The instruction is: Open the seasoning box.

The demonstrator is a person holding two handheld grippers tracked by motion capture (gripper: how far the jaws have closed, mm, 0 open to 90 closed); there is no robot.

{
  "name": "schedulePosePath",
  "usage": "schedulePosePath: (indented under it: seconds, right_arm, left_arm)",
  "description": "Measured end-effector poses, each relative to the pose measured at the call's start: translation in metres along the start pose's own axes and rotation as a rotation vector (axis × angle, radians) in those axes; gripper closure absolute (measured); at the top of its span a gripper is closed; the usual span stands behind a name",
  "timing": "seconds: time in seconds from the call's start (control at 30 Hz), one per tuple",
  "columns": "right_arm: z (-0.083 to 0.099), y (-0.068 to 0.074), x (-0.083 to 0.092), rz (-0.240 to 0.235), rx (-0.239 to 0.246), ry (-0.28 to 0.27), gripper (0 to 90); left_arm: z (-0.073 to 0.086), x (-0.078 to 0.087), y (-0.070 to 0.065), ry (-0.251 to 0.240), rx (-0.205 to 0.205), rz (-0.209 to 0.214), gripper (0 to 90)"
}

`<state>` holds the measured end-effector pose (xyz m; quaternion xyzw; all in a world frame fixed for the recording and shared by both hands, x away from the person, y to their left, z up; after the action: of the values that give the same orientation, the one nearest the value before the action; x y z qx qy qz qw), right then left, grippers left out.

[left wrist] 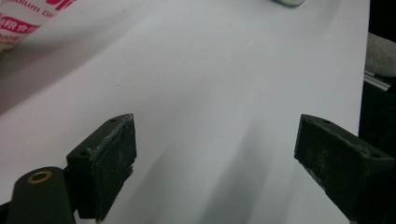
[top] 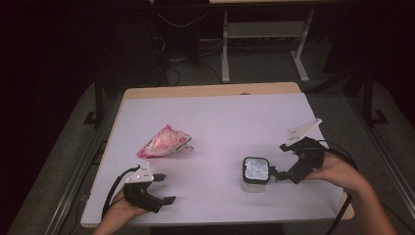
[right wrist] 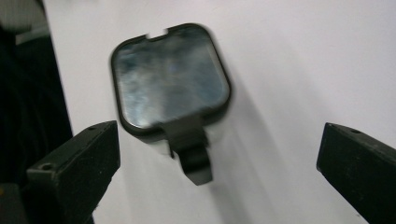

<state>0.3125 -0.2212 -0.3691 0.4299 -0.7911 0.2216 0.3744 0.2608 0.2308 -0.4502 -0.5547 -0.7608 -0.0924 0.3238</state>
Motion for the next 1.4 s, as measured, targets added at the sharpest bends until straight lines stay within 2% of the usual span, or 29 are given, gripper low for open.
schedulePosePath:
  seconds: [0.13,0.33,0.53,0.6,0.67,0.77,0.9,1.03,1.2,1.4]
  right_arm:
    - [0.02,-0.011,0.008,0.057,-0.104,-0.079,0.0]
    - [0.042,-0.017,0.005,0.154,-0.23,-0.167,0.0]
    - [0.061,-0.016,-0.011,0.32,-0.34,-0.221,0.0]
    - [0.067,-0.016,-0.015,0.367,-0.356,-0.245,0.0]
    - [0.07,-0.016,-0.02,0.39,-0.366,-0.242,0.0]
    - [0.076,-0.017,-0.026,0.415,-0.394,-0.272,0.0]
    - [0.081,-0.018,-0.035,0.423,-0.404,-0.26,0.0]
    - [0.084,-0.018,-0.038,0.429,-0.396,-0.272,0.0]
    - [0.085,-0.019,-0.039,0.447,-0.391,-0.299,0.0]
    - [0.087,-0.022,-0.041,0.454,-0.392,-0.301,0.0]
  left_arm:
    - [-0.002,-0.002,-0.002,-0.01,0.001,0.004,12.3]
    - [-0.005,-0.002,-0.005,-0.017,-0.002,0.014,12.2]
    - [-0.008,-0.005,-0.01,-0.024,-0.015,0.028,12.1]
    - [-0.01,-0.006,-0.011,-0.028,-0.012,0.032,12.0]
    - [-0.012,-0.008,-0.013,-0.027,-0.019,0.032,11.9]
    - [-0.016,-0.013,-0.018,-0.031,-0.022,0.047,11.9]
    - [-0.024,-0.021,-0.025,-0.032,-0.037,0.071,11.9]
    - [-0.034,-0.03,-0.03,-0.03,-0.058,0.091,11.9]
    - [-0.045,-0.041,-0.033,-0.026,-0.075,0.118,11.9]
    - [-0.057,-0.051,-0.034,-0.036,-0.101,0.142,11.9]
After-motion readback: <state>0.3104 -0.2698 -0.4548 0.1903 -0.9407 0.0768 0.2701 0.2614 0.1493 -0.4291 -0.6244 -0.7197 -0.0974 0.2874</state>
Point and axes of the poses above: each handheld gripper's, and its own axes: x roughly backward along the jaws, z roughly out of its underside, y roughly to its left, the point moved 2 cm from there along -x, roughly forward along the jaws, and after that the axes turned 9 degrees about z, right-handed, at the moved point
